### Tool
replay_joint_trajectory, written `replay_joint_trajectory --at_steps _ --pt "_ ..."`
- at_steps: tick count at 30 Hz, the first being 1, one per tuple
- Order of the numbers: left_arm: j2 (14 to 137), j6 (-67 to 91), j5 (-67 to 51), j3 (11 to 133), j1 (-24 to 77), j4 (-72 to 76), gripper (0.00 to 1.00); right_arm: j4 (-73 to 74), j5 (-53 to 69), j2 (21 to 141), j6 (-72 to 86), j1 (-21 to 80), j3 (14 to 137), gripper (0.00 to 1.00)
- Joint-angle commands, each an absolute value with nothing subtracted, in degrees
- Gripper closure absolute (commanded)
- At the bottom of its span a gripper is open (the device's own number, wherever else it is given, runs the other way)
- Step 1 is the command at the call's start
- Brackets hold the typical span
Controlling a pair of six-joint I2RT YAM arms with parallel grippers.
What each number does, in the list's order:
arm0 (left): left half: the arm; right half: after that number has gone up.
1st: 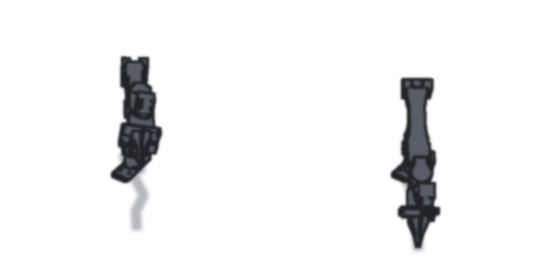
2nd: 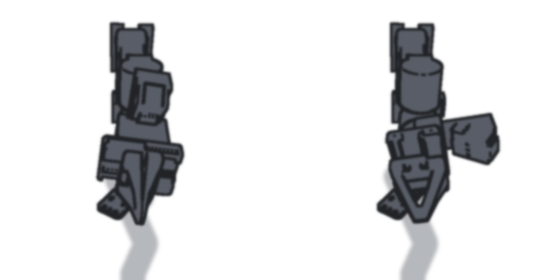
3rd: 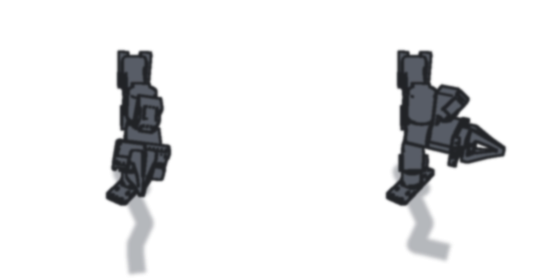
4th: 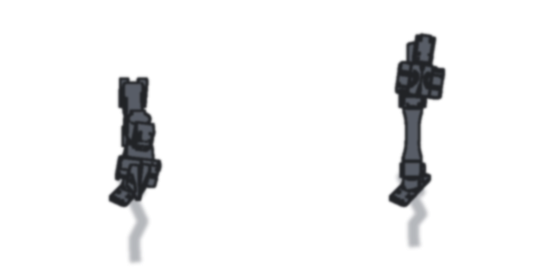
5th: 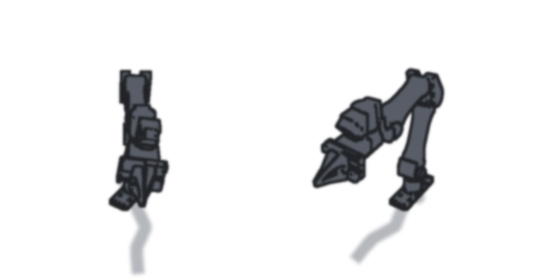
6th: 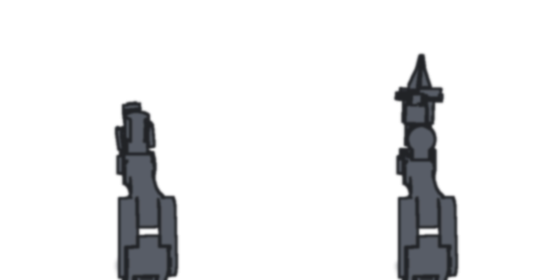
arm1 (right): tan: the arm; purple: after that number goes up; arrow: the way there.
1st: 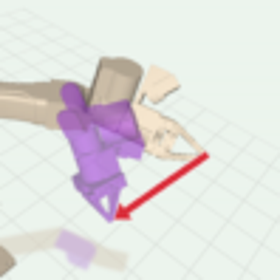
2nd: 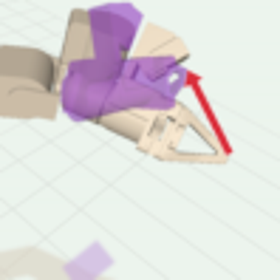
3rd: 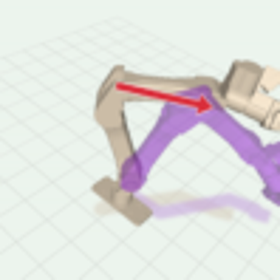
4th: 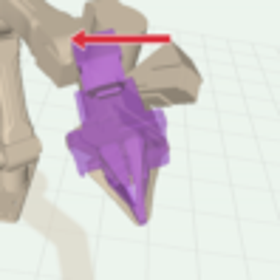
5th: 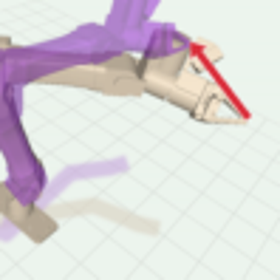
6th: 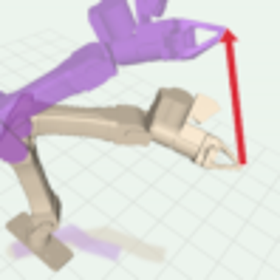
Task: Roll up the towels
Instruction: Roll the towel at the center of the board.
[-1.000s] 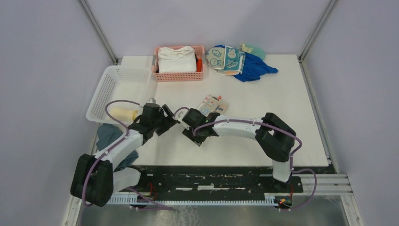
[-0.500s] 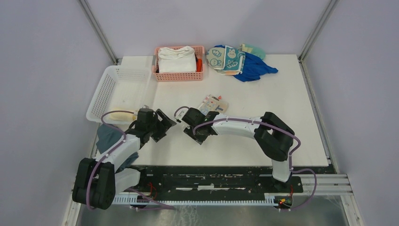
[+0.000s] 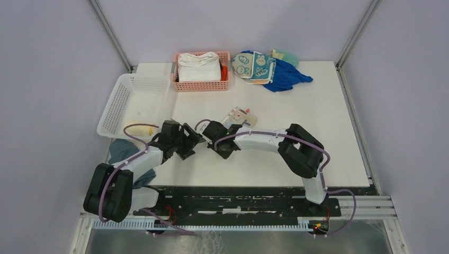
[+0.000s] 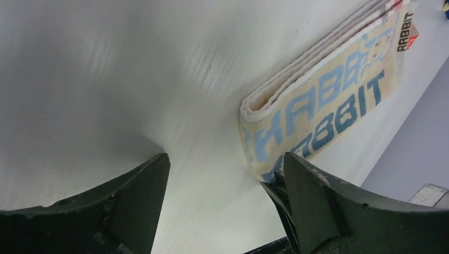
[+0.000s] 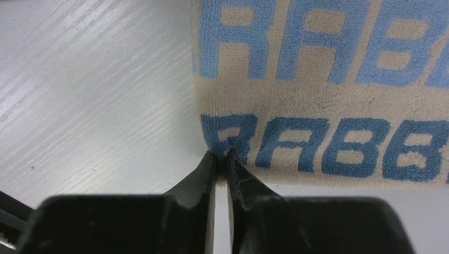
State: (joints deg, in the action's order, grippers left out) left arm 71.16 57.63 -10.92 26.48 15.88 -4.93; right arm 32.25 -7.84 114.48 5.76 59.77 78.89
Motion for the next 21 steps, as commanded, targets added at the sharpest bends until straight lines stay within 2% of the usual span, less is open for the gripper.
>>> replay_joint_trajectory --at_steps 1,3,4,8,16,21 --pt "72.20 62.75 -11.23 26.64 17.82 -3.52 0.14 30.85 -0.20 114.23 6.89 58.27 75.89 0.89" --pt "72.39 63.74 -11.02 27.09 18.91 -3.40 0.14 28.59 3.74 112.10 7.71 57.02 74.68 0.99" --pt "72.59 64.21 -10.76 27.46 19.61 -3.68 0.15 27.59 5.18 111.21 8.14 56.43 74.24 0.99" --pt "73.97 66.74 -9.04 29.17 23.32 -4.22 0.16 23.96 8.76 109.04 10.06 54.73 72.77 1.00" --pt "78.96 71.85 -6.17 31.73 28.13 -4.33 0.22 21.80 8.41 107.55 10.54 54.51 71.36 0.99" --pt "82.72 72.02 -5.82 33.57 29.34 -5.30 0.31 19.51 8.68 105.77 11.17 54.20 69.33 0.99"
